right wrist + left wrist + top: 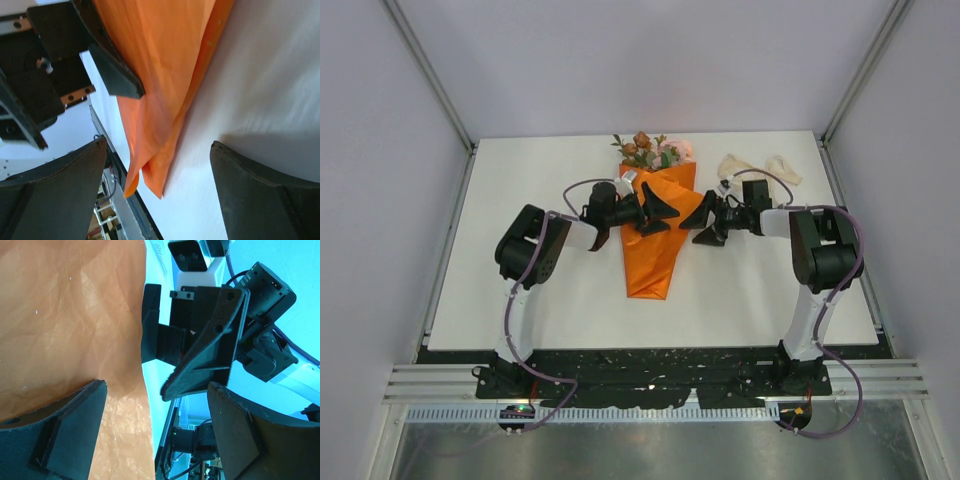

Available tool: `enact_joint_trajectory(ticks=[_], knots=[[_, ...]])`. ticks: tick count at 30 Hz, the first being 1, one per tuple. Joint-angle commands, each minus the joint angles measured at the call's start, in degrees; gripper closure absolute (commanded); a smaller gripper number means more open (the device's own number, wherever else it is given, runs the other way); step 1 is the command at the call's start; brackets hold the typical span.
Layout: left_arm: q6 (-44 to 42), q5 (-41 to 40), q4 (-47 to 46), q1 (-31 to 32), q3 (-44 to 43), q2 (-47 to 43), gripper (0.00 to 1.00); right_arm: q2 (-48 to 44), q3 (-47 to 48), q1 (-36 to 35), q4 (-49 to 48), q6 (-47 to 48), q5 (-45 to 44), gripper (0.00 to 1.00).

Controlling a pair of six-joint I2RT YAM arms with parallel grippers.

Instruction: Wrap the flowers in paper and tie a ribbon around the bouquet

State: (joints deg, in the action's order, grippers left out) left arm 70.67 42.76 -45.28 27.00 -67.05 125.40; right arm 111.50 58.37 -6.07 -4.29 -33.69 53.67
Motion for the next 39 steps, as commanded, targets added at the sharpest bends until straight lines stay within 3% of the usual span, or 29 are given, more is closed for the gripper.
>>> enact_joint_trajectory(ticks=[1, 4, 6, 8, 10, 12, 15, 17, 20, 24, 32, 36, 39], knots=[[0.87, -0.14, -4.73, -0.02, 0.78, 0.45, 0.16, 4.23, 4.91, -2.10, -4.23, -1.73, -5.06, 0.21], [0.78, -0.49, -6.48, -0.20, 1.74, -0.59, 0.18, 7.05, 7.37, -2.46, -3.53, -1.73, -7.52, 0.28], [-0.09, -0.93, -6.67, -0.55, 2.79, -2.35, 0.18, 8.99, 8.77, -2.46, -2.21, -1.29, -7.70, 0.39], [-0.89, -1.63, -4.22, -0.99, 3.67, -5.42, 0.14, 10.40, 9.92, -2.46, -0.19, -0.59, -7.97, 0.55], [-2.02, -2.51, 1.04, -1.60, 4.82, -10.33, 0.10, 11.28, 10.54, -2.46, 1.91, 0.81, -8.49, 0.80], [-6.75, -3.56, 14.70, -2.30, 3.69, -17.35, 0.06, 11.54, 11.06, -2.46, 3.41, 2.57, -8.06, 0.95], [-17.29, -6.19, 44.20, -2.48, -4.46, -25.19, 0.00, 11.55, 12.38, -2.46, 7.89, 4.95, -7.09, 0.95], [-23.18, -8.57, 71.68, -2.39, -16.40, -26.26, 0.00, 11.54, 13.43, -2.46, 10.61, 6.97, -6.13, 0.95], [-24.79, -11.12, 87.25, -2.83, -24.87, -28.01, 0.00, 11.02, 14.84, -2.55, 15.18, 11.26, -5.07, 0.94], [-21.03, -9.11, 90.79, -3.97, -28.74, -32.41, 0.00, 8.83, 14.93, -2.55, 21.25, 15.48, -3.75, 0.95], [-15.22, -6.82, 97.57, -7.66, -41.76, -29.61, 0.00, 7.68, 17.21, -2.99, 32.32, 23.14, -3.57, 0.95], [-13.98, -5.76, 95.99, -8.37, -41.06, -29.69, 0.00, 8.29, 18.27, -3.60, 34.79, 25.60, -4.27, 0.95], [-15.64, -5.83, 93.79, -9.86, -35.81, -31.18, 0.00, 8.20, 17.92, -4.22, 34.88, 27.27, -4.80, 0.95]])
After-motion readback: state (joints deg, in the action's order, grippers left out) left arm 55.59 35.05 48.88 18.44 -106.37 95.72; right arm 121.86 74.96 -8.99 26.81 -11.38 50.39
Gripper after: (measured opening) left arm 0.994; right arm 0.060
